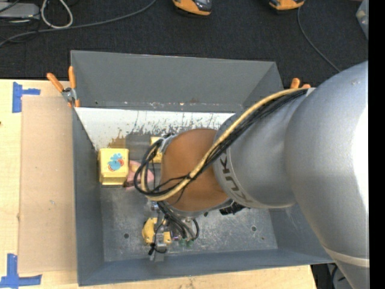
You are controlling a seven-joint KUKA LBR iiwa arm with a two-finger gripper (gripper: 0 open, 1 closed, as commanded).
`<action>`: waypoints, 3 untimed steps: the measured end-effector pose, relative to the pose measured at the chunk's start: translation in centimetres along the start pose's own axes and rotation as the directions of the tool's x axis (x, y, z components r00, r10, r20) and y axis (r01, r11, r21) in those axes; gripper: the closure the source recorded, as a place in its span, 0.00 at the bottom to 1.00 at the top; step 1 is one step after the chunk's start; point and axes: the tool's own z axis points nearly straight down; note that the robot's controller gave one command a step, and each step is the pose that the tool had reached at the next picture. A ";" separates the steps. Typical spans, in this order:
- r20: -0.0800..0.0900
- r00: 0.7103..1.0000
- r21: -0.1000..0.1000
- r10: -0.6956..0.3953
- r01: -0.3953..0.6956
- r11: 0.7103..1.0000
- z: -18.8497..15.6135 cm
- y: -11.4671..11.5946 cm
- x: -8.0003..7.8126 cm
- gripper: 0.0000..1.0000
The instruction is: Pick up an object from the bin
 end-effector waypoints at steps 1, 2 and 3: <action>0.017 0.997 -0.002 -0.082 0.082 0.997 4.9 -2.7 -1.1 0.00; 0.007 0.997 -0.003 -0.072 0.072 0.997 5.2 -3.2 -2.4 1.00; 0.007 0.997 -0.004 -0.072 0.072 0.997 5.2 -3.2 -2.4 1.00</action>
Offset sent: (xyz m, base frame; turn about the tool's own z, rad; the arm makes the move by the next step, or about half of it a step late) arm 0.0237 -0.0327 -0.0521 -0.0763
